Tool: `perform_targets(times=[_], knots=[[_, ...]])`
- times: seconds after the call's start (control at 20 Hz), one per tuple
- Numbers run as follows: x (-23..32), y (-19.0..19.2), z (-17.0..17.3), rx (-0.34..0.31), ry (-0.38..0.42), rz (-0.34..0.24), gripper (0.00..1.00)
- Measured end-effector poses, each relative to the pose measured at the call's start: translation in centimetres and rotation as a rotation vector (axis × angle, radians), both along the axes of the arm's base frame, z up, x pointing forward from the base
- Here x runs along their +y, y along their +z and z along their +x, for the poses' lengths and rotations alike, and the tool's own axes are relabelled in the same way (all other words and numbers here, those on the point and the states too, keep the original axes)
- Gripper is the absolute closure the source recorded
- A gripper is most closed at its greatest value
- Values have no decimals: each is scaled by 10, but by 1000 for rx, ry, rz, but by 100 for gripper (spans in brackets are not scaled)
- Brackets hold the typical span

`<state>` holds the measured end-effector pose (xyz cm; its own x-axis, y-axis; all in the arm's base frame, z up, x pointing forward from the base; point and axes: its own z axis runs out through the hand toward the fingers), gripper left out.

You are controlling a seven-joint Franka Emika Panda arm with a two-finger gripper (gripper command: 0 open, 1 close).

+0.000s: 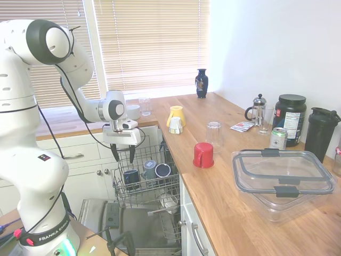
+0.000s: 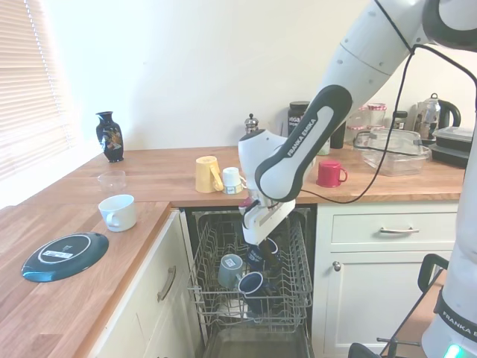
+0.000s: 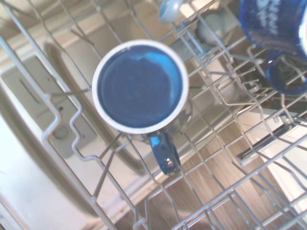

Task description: Unload a mug from dishwasher

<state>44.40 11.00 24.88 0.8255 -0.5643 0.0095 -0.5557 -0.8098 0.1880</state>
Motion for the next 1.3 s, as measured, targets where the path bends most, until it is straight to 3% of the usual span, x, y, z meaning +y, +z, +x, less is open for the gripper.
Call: perform_targets(times=[0.5,1.3], knots=[[9,-44,4,77,75,-66,0],[26,-83,18,135,137,-106,0]])
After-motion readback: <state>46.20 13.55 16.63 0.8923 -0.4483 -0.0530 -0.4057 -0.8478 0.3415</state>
